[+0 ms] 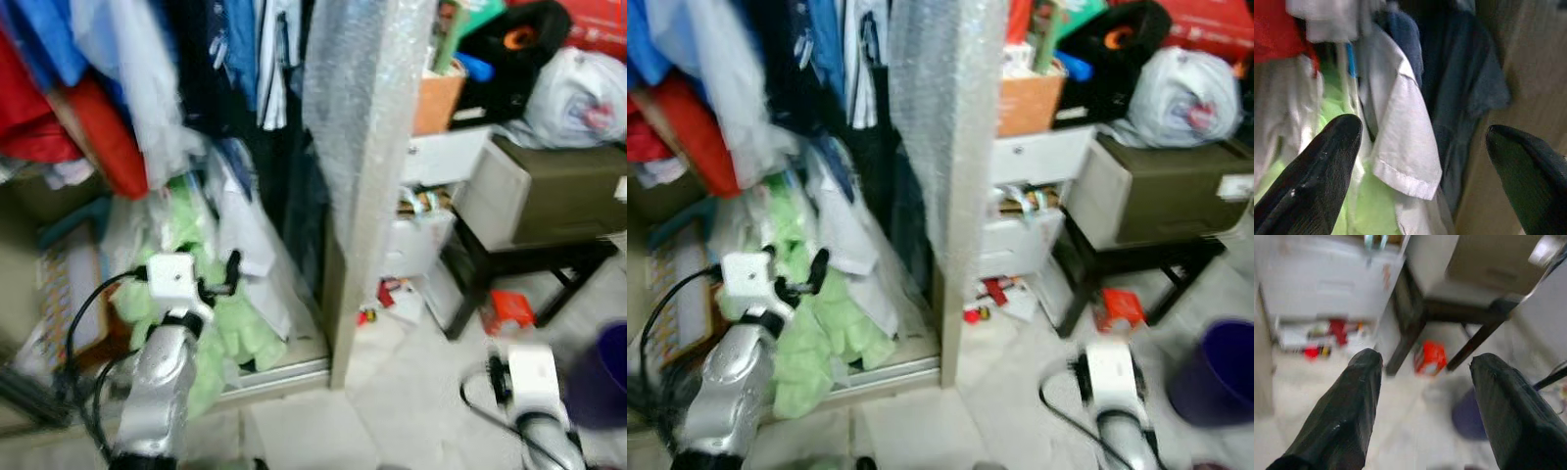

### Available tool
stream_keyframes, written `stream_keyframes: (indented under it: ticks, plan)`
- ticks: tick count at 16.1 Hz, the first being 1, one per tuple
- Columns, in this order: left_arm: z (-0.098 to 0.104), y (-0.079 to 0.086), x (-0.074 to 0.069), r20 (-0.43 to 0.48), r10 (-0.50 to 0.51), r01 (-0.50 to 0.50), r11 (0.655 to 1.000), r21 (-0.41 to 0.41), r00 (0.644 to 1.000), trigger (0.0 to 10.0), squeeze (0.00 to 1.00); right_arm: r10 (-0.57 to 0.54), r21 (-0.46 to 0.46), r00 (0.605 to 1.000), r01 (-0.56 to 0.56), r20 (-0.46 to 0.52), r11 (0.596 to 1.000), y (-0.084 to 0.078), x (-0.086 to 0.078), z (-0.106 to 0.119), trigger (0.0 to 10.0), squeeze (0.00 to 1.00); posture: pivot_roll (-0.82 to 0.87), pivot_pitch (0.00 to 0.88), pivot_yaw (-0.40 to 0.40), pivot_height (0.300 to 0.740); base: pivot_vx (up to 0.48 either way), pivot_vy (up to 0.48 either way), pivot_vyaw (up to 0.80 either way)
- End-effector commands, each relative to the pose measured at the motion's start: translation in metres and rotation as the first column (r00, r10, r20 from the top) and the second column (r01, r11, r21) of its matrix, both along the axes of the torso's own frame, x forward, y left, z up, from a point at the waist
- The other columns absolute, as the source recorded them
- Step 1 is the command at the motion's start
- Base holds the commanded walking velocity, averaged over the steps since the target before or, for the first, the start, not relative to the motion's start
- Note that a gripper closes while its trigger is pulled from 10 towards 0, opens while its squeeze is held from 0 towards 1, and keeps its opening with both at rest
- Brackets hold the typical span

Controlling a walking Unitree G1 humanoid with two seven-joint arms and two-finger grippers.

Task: Clean up the room

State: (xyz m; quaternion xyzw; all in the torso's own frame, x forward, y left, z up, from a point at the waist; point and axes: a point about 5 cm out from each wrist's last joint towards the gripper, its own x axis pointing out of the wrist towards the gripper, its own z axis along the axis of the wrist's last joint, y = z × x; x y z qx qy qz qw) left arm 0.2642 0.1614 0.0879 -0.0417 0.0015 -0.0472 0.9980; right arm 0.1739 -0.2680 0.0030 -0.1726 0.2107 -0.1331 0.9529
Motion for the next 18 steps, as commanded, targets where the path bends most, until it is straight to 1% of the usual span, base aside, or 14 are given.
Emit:
stream_keyframes:
  ticks: [1, 2, 3, 4, 5, 6, 7, 9, 10, 12, 14, 15, 16, 18]
  plan:
    - [-0.002, 0.003, -0.002, -0.015, 0.001, 0.0, 1.0, 0.01, 1.0, 10.0, 0.0, -0.035, 0.031, 0.999, 0.035, 0.008, 0.999, -0.003, 0.005, -0.001, 10.0, 0.0, -0.09, 0.0, 0.038, 0.74, 0.0, 0.0, 0.0]
    - [-0.002, 0.004, -0.002, -0.019, 0.001, -0.001, 1.0, 0.011, 1.0, 10.0, 0.0, -0.049, 0.04, 0.999, 0.049, -0.012, 0.998, -0.005, 0.004, -0.005, 10.0, 0.0, -0.09, 0.0, 0.038, 0.74, 0.0, 0.0, 0.0]
    - [-0.002, 0.005, -0.002, -0.015, -0.002, 0.002, 1.0, 0.016, 1.0, 10.0, 0.0, -0.046, 0.02, 0.999, 0.046, -0.011, 0.999, -0.008, 0.006, -0.005, 10.0, 0.0, -0.09, 0.0, 0.039, 0.74, 0.0, 0.0, 0.0]
    - [0.001, 0.005, -0.004, 0.008, -0.036, 0.036, 0.999, 0.019, 0.999, 10.0, 0.0, -0.038, -0.005, 0.999, 0.038, 0.008, 0.999, -0.012, 0.013, -0.001, 10.0, 0.0, -0.09, 0.0, 0.04, 0.74, 0.0, 0.0, 0.0]
    - [0.002, 0.005, -0.005, 0.017, -0.046, 0.046, 0.999, 0.019, 0.999, 10.0, 0.0, -0.034, -0.008, 0.999, 0.035, 0.026, 0.999, -0.012, 0.02, 0.001, 10.0, 0.0, -0.09, 0.0, 0.042, 0.74, 0.352, 0.251, 0.0]
    - [0.001, 0.004, -0.005, 0.006, -0.042, 0.042, 0.999, 0.028, 0.999, 10.0, 0.0, -0.012, -0.011, 0.999, 0.013, 0.05, 1.0, -0.01, 0.028, 0.004, 10.0, 0.0, -0.08, 0.0, 0.042, 0.74, 0.0, 0.0, 0.0]
    - [0.0, 0.004, -0.005, 0.003, -0.046, 0.046, 0.999, 0.009, 0.999, 10.0, 0.0, 0.003, -0.013, 0.998, -0.002, 0.058, 1.0, -0.008, 0.031, 0.004, 10.0, 0.0, -0.08, 0.0, 0.042, 0.74, 0.0, 0.0, 0.0]
    - [0.001, 0.002, -0.006, 0.007, -0.046, 0.046, 0.999, 0.014, 0.999, 10.0, 0.0, 0.033, -0.023, 0.997, -0.031, 0.064, 0.999, -0.005, 0.034, 0.004, 10.0, 0.0, -0.08, 0.0, 0.042, 0.74, 0.0, 0.0, 0.0]
    - [0.001, 0.002, -0.006, 0.005, -0.04, 0.04, 0.999, 0.004, 0.999, 10.0, 0.0, 0.051, -0.03, 0.996, -0.049, 0.071, 0.998, -0.003, 0.036, 0.004, 10.0, 0.0, -0.08, 0.0, 0.042, 0.74, 0.0, 0.0, 0.0]
    - [-0.003, 0.003, -0.008, -0.014, -0.028, 0.028, 1.0, -0.013, 0.999, 10.0, 0.0, 0.057, -0.034, 0.995, -0.054, 0.079, 0.998, -0.003, 0.038, 0.005, 10.0, 0.0, -0.08, 0.0, 0.043, 0.74, 0.0, 0.0, 0.0]
    - [-0.003, 0.002, -0.008, -0.014, -0.035, 0.035, 0.999, -0.006, 0.999, 10.0, 0.0, 0.064, -0.037, 0.994, -0.061, 0.086, 0.997, -0.002, 0.039, 0.005, 10.0, 0.0, -0.08, 0.0, 0.042, 0.74, 0.0, 0.0, 0.0]
    - [-0.003, 0.001, -0.007, -0.014, -0.034, 0.034, 0.999, -0.022, 0.999, 10.0, 0.0, 0.066, -0.033, 0.994, -0.063, 0.089, 0.997, -0.002, 0.039, 0.005, 10.0, 0.0, -0.09, 0.0, 0.042, 0.74, 0.0, 0.0, 0.0]
    - [-0.003, 0.001, -0.007, -0.015, -0.036, 0.035, 0.999, -0.02, 0.999, 10.0, 0.0, 0.066, -0.033, 0.994, -0.063, 0.09, 0.997, -0.002, 0.039, 0.005, 10.0, 0.0, -0.09, 0.0, 0.043, 0.74, 0.0, 0.0, 0.0]
    - [-0.003, 0.0, -0.008, -0.016, -0.044, 0.044, 0.999, -0.006, 0.999, 10.0, 0.0, 0.064, -0.03, 0.993, -0.061, 0.095, 0.998, -0.002, 0.039, 0.004, 10.0, 0.0, -0.09, 0.0, 0.043, 0.74, 0.0, 0.0, -0.56]
